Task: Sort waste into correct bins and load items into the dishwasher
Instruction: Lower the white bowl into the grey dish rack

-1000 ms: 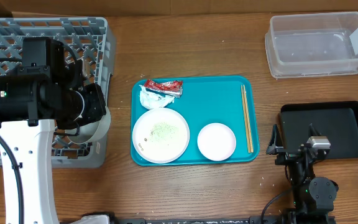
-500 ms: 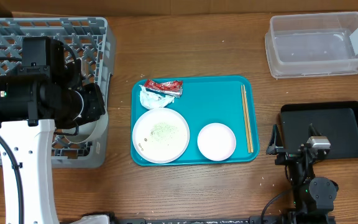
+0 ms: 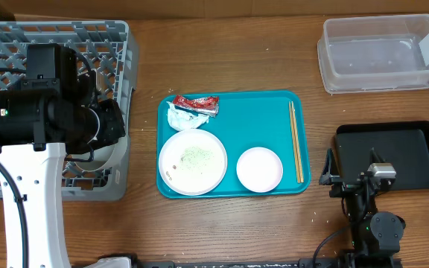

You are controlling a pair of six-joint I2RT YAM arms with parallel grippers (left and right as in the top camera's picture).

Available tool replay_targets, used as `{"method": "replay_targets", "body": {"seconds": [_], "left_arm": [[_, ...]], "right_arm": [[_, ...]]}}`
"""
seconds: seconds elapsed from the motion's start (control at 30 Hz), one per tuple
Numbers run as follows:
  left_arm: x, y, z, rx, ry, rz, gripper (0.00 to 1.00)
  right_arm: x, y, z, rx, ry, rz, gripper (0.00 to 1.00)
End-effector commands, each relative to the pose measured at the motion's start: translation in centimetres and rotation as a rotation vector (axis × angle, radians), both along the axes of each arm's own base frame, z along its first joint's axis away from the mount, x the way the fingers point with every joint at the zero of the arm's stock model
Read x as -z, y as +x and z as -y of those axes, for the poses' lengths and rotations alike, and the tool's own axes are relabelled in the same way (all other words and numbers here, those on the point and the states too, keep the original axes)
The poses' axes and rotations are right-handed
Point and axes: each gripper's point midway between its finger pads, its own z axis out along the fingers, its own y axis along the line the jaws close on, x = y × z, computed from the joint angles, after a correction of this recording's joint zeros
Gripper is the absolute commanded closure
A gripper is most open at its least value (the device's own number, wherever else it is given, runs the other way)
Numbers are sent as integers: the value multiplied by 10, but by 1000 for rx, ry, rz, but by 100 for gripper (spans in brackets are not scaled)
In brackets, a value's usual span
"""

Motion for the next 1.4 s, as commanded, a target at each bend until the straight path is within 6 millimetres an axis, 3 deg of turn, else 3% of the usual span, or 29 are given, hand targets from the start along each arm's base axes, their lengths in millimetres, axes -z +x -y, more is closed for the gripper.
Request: {"method": "replay_targets", "body": {"seconds": [0.0, 1.37], "left_arm": [[0, -2, -4, -16, 13, 6, 96], [1, -2, -9, -24, 40, 6, 96]], "right_arm": [[2, 0, 2, 13, -1, 5, 0], [2, 0, 2, 13, -1, 5, 0]]}}
